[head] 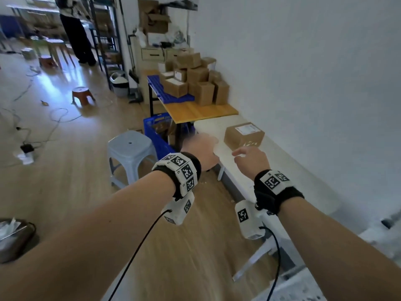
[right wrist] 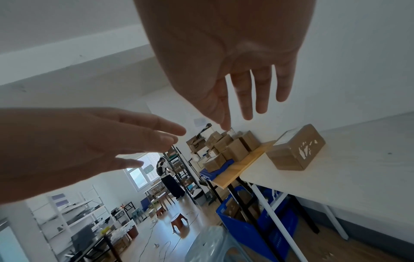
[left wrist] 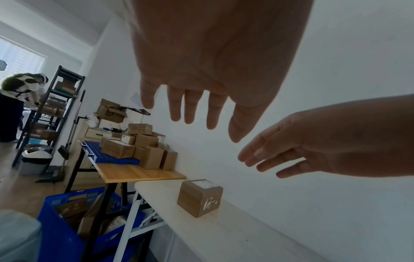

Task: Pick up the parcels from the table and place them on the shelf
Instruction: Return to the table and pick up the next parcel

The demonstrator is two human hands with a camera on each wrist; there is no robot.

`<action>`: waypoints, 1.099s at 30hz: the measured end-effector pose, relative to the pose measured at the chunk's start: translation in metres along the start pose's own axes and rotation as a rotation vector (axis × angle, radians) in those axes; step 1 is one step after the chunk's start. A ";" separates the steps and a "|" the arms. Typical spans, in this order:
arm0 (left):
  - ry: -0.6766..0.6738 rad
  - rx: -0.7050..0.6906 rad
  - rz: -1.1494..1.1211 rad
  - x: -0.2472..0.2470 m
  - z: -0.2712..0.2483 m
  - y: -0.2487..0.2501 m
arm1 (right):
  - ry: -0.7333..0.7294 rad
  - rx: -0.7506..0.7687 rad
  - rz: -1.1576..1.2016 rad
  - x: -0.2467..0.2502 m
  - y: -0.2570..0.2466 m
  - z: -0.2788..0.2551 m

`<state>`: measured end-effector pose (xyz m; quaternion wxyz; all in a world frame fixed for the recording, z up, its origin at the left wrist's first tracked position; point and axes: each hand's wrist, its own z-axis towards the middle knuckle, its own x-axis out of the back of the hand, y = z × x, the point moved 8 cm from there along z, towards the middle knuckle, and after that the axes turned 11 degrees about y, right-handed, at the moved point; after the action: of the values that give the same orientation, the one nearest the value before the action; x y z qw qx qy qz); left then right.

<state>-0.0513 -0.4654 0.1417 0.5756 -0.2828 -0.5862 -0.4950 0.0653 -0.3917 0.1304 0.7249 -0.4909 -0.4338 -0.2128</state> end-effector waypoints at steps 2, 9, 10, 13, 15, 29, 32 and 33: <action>-0.015 0.003 0.000 -0.008 0.026 -0.015 | -0.008 -0.009 0.001 -0.013 -0.002 0.026; -0.117 -0.060 -0.015 -0.041 0.143 -0.057 | -0.007 -0.048 -0.076 -0.062 -0.008 0.133; -0.122 -0.084 -0.016 -0.043 0.162 -0.061 | 0.008 -0.063 -0.086 -0.065 -0.010 0.149; -0.135 -0.153 -0.024 -0.047 0.218 -0.074 | 0.041 -0.113 -0.137 -0.074 -0.018 0.197; -0.144 -0.193 -0.030 -0.049 0.251 -0.082 | 0.063 -0.171 -0.151 -0.079 -0.021 0.225; -0.311 -0.404 -0.002 -0.125 0.408 -0.055 | 0.130 -0.452 -0.147 -0.081 0.060 0.341; -0.321 -0.435 0.006 -0.142 0.438 -0.031 | 0.146 -0.503 -0.156 -0.078 0.096 0.363; -0.327 -0.446 0.008 -0.147 0.447 -0.021 | 0.153 -0.520 -0.159 -0.076 0.108 0.369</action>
<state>-0.2211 -0.0327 0.0642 0.3987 -0.4810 -0.5469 -0.5573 -0.0511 -0.0235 0.0623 0.5863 -0.6074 -0.3460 -0.4093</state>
